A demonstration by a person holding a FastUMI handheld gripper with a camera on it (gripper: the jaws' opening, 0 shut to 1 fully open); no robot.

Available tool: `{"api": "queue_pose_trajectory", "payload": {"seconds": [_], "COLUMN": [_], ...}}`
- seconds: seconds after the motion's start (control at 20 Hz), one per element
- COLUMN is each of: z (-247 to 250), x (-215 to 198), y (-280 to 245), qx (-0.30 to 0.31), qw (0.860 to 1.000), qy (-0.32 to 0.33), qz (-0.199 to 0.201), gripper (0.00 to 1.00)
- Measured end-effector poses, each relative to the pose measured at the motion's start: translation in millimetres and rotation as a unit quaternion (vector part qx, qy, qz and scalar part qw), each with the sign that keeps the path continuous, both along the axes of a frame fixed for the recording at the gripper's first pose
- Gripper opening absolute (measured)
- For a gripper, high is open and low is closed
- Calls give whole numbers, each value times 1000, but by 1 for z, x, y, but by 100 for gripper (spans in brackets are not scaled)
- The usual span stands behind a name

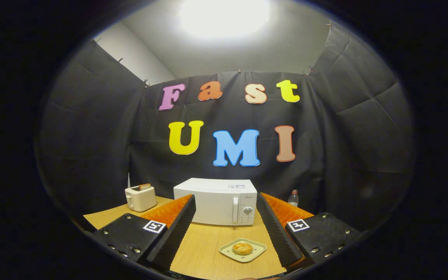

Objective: Open the microwave, put the food inside, and close the microwave door.

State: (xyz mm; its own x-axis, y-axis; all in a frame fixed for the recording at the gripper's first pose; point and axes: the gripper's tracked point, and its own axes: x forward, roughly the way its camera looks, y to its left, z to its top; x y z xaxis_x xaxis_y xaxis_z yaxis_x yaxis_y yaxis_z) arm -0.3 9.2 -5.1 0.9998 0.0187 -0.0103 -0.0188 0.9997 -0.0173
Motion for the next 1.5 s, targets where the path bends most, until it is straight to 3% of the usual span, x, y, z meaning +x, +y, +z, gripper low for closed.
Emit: {"api": "queue_pose_trajectory", "payload": {"seconds": [1.2,1.5], "z": [-3,-9], "x": [2,18], "y": [4,8], "qx": [-4,-4], "qw": [1000,1000], "qy": [3,7], "qz": [4,8], "gripper": [98,98]}}
